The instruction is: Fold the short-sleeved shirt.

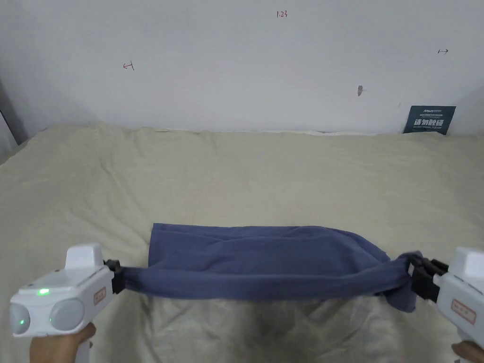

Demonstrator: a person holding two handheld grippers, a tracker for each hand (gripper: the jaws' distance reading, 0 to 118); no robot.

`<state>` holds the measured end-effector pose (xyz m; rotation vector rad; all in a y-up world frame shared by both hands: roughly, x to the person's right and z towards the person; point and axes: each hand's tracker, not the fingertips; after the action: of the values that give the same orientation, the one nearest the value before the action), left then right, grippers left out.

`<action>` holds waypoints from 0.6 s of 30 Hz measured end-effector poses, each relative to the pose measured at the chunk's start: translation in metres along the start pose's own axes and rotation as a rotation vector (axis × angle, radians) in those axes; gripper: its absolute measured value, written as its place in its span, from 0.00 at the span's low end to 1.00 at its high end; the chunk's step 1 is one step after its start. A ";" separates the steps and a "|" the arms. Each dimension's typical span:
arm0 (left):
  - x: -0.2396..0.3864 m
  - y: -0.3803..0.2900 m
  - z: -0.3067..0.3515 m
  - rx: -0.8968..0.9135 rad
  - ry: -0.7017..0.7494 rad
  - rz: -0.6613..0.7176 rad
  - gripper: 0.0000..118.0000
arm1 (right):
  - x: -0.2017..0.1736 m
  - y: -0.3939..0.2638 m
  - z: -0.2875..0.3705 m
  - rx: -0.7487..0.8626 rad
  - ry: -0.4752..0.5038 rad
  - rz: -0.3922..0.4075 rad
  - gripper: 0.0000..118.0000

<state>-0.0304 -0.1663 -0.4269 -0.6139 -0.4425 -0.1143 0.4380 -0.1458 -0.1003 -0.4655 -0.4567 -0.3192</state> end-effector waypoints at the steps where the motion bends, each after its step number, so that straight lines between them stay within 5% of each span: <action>1: -0.004 -0.011 0.007 -0.013 0.000 0.006 0.02 | 0.003 -0.011 0.010 -0.004 0.008 -0.018 0.05; 18: -0.026 -0.165 0.101 -0.237 0.050 -0.015 0.02 | 0.009 -0.163 0.115 -0.243 -0.080 -0.076 0.06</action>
<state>-0.1296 -0.2427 -0.2766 -0.8383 -0.3883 -0.1981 0.3417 -0.2289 0.0541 -0.7001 -0.5168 -0.4332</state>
